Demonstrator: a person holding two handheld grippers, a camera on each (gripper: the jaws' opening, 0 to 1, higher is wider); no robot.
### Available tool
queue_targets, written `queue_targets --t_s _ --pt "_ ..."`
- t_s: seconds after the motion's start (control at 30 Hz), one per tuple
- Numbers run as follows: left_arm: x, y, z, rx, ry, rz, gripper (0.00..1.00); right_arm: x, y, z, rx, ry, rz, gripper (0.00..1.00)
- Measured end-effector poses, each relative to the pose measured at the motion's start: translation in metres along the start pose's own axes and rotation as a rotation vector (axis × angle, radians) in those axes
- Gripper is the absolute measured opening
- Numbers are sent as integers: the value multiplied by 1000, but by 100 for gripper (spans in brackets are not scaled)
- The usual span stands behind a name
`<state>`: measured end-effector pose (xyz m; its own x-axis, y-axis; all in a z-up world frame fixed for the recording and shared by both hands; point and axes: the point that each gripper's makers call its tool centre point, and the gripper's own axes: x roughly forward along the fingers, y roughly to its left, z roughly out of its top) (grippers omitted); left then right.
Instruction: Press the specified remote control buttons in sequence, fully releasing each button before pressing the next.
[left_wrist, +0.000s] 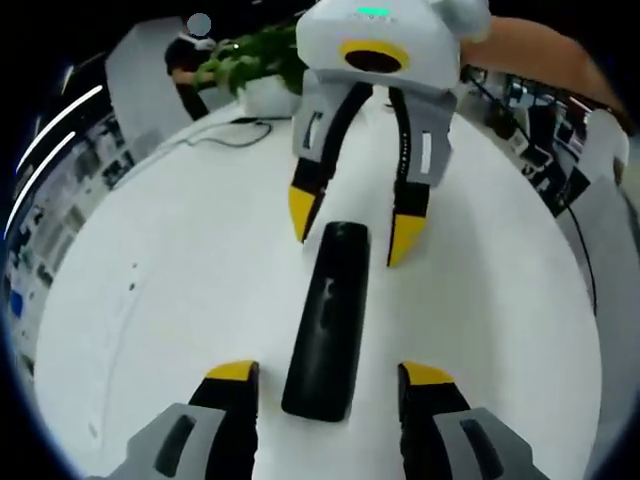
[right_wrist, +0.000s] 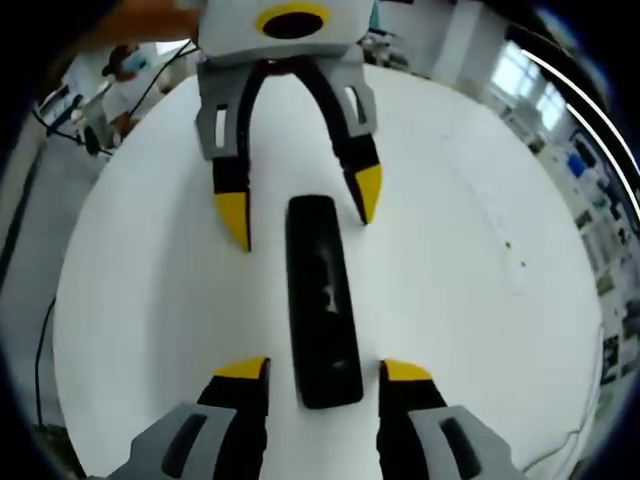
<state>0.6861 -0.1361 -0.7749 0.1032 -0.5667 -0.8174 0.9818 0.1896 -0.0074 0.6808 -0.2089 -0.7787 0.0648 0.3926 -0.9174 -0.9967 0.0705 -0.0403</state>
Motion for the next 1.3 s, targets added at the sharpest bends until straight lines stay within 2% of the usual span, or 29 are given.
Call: queue_targets --t_s 0.23,0.4,0.53,0.7,0.87,1.3 --pt "0 0 0 10 13 -14 53 2 3 -1 15 17 45 35" --pt "0 -2 0 26 37 -23 50 2 2 -1 6 26 44 34" --pt "1 -4 1 43 46 -33 44 2 3 0 -1 29 47 32" --pt "0 0 0 51 57 -27 28 2 -3 -1 -23 39 43 22" --pt "0 1 -1 50 66 -23 25 1 -3 0 -22 46 40 22" --pt "-1 -1 -1 35 81 -13 24 -2 1 1 -36 51 24 21"
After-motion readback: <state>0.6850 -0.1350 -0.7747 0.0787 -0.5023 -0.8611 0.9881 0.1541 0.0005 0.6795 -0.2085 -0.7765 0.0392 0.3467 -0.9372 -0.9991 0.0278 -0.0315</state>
